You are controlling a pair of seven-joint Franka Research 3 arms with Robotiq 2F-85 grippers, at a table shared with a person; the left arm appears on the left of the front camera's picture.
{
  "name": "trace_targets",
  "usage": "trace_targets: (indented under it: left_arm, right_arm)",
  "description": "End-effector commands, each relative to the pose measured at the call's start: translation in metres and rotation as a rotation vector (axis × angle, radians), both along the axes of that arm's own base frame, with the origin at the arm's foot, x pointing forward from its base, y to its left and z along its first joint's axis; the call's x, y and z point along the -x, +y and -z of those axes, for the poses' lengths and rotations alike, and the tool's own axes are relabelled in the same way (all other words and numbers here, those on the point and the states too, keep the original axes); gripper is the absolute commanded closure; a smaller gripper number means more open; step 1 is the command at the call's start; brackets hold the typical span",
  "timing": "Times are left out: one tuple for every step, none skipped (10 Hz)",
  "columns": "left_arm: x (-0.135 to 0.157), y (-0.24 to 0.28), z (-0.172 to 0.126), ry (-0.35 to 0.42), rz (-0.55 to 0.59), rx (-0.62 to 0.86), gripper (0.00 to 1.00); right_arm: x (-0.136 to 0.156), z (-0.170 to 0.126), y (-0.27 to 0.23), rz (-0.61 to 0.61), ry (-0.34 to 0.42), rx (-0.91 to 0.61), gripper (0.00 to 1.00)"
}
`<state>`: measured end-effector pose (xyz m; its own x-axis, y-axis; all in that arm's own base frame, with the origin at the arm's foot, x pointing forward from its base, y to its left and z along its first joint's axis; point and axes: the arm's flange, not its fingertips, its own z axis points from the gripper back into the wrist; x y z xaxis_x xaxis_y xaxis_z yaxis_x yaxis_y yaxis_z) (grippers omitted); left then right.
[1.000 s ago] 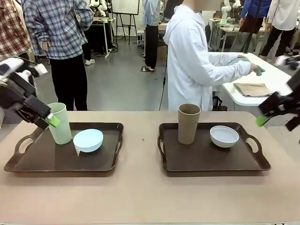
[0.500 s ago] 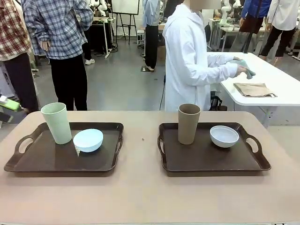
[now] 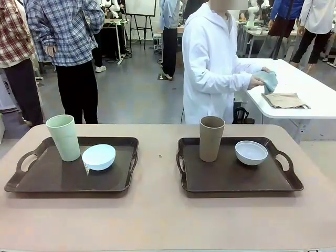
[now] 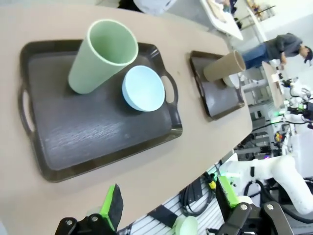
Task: Set up a tray with a mat and arrange the tableware.
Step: Pick up the Picnic Bowl and Reusable plastic cup from the Handle tray in front of the human's position and hold them in the air.
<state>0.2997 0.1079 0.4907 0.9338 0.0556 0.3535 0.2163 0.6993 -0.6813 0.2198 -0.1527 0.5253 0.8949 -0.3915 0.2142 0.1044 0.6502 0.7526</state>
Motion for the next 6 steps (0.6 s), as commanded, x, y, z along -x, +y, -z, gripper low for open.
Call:
trace_targets:
  left_arm:
    - [0.0016, -0.0047, -0.0043, -0.019, 0.008, 0.007, 0.0]
    - [0.0016, -0.0047, -0.0043, -0.019, 0.008, 0.007, 0.0]
    - [0.0016, -0.0047, -0.0043, -0.019, 0.008, 0.007, 0.0]
    - [0.0016, -0.0047, -0.0043, -0.019, 0.008, 0.007, 0.0]
    - [0.0016, -0.0047, -0.0043, -0.019, 0.008, 0.007, 0.0]
    - [0.0016, -0.0047, -0.0043, -0.019, 0.008, 0.007, 0.0]
  right_arm:
    - [0.0021, -0.0057, 0.002, -0.002, -0.023, 0.0, 0.0]
    - [0.0021, -0.0057, 0.002, -0.002, -0.023, 0.0, 0.0]
    - [0.0021, -0.0057, 0.002, -0.002, -0.023, 0.0, 0.0]
    - [0.0021, -0.0057, 0.002, -0.002, -0.023, 0.0, 0.0]
    - [0.0021, -0.0057, 0.002, -0.002, -0.023, 0.0, 0.0]
    - [0.0021, -0.0057, 0.002, -0.002, -0.023, 0.0, 0.0]
